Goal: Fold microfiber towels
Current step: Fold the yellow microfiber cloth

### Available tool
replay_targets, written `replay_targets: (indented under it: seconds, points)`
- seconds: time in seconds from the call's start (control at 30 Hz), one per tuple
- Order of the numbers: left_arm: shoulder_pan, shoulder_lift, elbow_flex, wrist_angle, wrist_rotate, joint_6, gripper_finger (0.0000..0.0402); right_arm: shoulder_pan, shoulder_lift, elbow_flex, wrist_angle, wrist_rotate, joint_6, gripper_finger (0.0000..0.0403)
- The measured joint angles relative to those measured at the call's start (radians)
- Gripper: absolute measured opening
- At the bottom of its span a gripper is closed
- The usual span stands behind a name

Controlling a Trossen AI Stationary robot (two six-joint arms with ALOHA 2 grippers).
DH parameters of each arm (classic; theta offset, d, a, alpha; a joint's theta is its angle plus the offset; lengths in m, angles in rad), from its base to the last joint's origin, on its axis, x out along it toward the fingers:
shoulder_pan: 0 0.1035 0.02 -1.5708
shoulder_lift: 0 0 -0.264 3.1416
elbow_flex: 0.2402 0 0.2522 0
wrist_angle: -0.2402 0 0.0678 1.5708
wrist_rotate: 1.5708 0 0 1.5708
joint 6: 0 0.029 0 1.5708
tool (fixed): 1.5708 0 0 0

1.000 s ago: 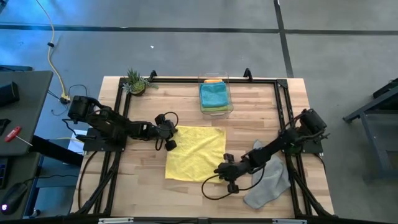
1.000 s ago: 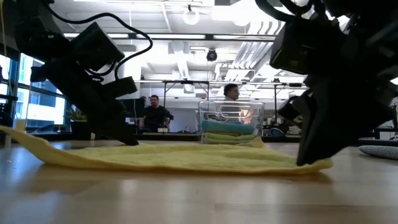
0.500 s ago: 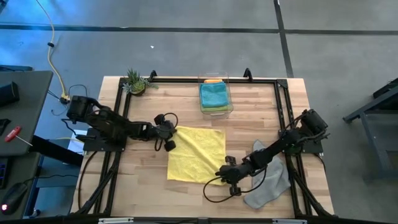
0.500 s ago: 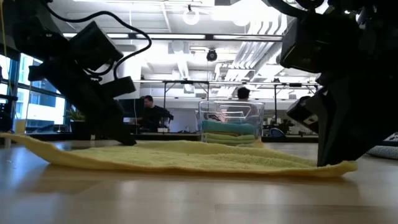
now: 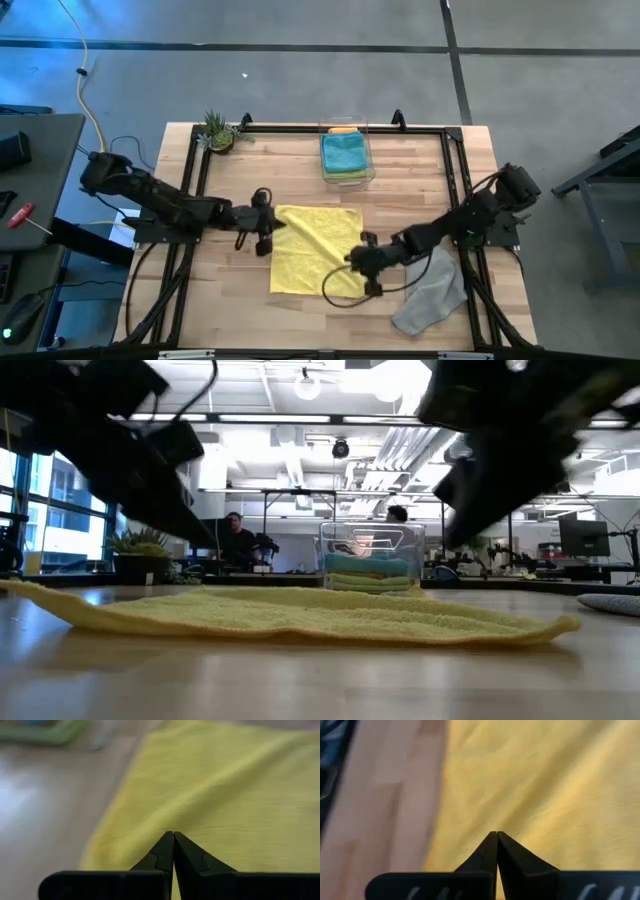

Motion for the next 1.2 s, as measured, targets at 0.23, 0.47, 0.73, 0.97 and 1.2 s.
replay_targets:
  seconds: [0.23, 0.47, 0.73, 0.97, 1.2]
  points:
    - [-0.185, -0.026, 0.001, 0.019, 0.097, -0.063, 0.0000, -0.188, -0.015, -0.085, 0.034, 0.108, -0.054, 0.0000]
    - [-0.318, 0.022, 0.001, 0.038, 0.057, -0.117, 0.0000, -0.338, -0.015, -0.184, 0.136, 0.141, -0.123, 0.0000]
    - [-0.356, 0.155, 0.001, 0.154, 0.065, -0.135, 0.0000, -0.402, -0.015, -0.217, 0.120, 0.134, -0.141, 0.0000]
    - [-0.356, 0.229, 0.002, 0.233, 0.114, -0.144, 0.0000, -0.418, -0.016, -0.215, 0.085, 0.138, -0.150, 0.0000]
    - [-0.372, 0.261, 0.013, 0.236, 0.140, -0.158, 0.0000, -0.417, -0.016, -0.215, 0.081, 0.151, -0.158, 0.0000]
